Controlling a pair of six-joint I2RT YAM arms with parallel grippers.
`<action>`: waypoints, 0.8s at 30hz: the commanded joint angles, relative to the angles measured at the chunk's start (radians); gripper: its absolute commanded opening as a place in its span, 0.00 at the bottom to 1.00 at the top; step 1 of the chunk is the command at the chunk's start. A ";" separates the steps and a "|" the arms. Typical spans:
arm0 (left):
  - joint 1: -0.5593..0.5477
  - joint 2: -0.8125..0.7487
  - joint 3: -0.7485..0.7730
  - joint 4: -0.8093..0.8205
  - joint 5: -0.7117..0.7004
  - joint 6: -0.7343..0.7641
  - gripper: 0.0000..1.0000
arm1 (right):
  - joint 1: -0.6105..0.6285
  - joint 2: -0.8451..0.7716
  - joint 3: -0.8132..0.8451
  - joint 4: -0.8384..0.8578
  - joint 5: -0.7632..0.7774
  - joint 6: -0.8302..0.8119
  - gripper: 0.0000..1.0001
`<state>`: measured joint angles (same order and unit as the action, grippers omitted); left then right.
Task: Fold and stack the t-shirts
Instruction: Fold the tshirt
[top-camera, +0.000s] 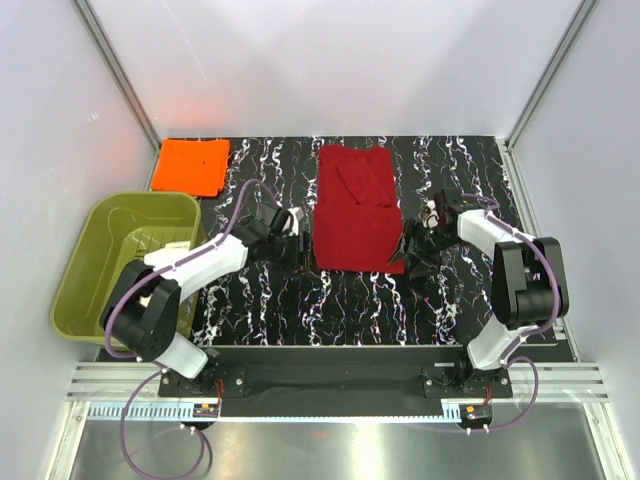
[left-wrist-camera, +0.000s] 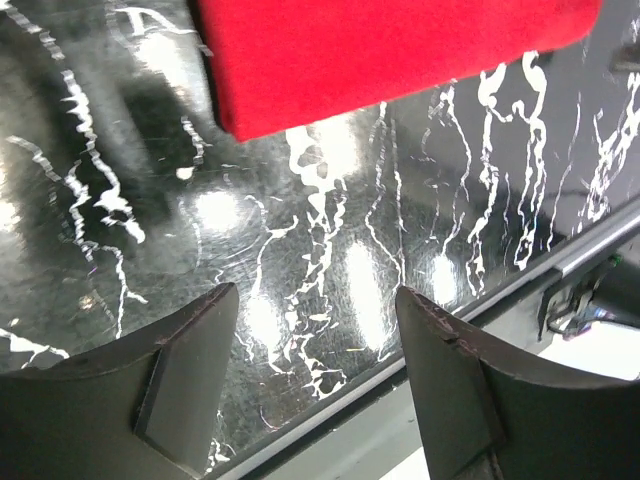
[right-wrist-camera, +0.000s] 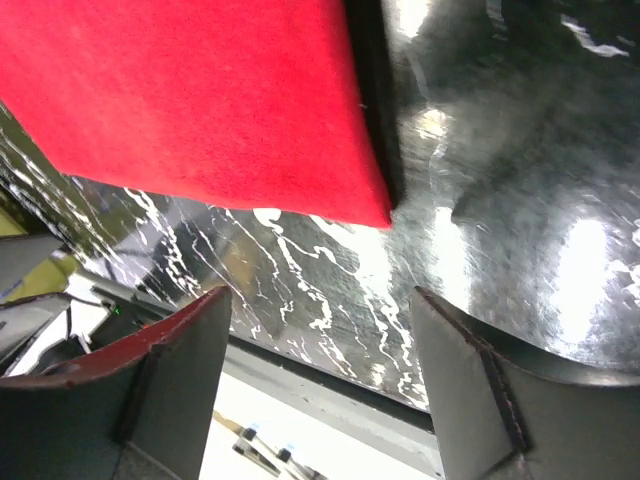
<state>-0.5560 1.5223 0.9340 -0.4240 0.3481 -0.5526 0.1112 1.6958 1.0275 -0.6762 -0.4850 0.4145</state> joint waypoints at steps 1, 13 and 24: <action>0.014 0.025 0.006 -0.013 -0.058 -0.098 0.68 | -0.021 -0.050 -0.038 0.001 0.057 0.068 0.80; 0.064 0.150 -0.024 0.206 -0.161 -0.523 0.63 | -0.030 -0.107 -0.201 0.256 0.020 0.354 0.76; 0.061 0.231 -0.104 0.246 -0.159 -0.693 0.65 | -0.030 -0.094 -0.237 0.283 0.017 0.348 0.76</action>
<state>-0.4934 1.7100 0.8841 -0.1917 0.2554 -1.1851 0.0814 1.6035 0.7990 -0.4217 -0.4805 0.7605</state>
